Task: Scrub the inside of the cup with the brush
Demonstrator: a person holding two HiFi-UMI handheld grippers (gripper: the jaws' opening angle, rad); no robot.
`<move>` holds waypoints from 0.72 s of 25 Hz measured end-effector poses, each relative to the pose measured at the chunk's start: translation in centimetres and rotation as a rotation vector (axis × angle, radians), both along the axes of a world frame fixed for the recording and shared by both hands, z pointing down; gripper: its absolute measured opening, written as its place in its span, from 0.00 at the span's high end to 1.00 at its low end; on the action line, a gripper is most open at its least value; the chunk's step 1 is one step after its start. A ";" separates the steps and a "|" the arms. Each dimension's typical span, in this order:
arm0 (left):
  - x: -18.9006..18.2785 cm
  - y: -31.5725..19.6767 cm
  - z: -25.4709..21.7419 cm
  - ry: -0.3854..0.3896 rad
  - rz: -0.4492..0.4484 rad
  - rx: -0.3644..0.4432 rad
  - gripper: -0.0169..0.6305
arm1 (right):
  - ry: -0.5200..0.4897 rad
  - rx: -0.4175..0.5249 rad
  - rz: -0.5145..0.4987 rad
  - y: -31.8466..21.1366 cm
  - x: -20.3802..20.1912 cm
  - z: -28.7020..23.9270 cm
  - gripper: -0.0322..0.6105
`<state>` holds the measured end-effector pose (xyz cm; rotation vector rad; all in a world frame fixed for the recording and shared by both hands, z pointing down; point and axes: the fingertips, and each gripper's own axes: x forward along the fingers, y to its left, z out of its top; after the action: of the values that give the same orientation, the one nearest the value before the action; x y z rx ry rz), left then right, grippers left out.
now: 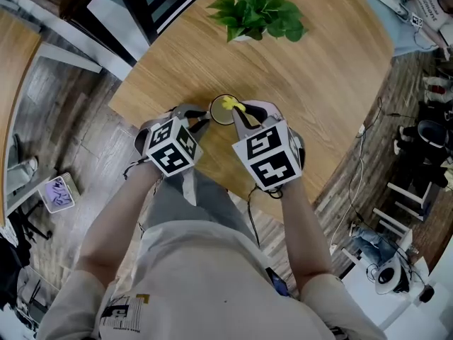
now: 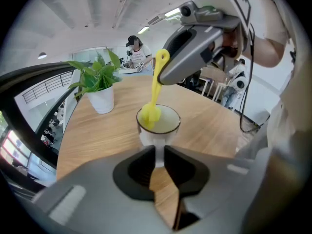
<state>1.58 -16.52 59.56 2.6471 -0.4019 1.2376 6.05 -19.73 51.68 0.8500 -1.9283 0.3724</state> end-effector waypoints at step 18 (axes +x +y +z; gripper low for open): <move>0.2 0.0 0.0 -0.030 0.016 0.033 0.90 | -0.012 -0.074 -0.049 3.6 -2.6 0.4 0.90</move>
<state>1.79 -16.48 59.60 2.6666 -0.4101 1.2880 3.40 -16.12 52.13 0.7524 -1.9306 0.4179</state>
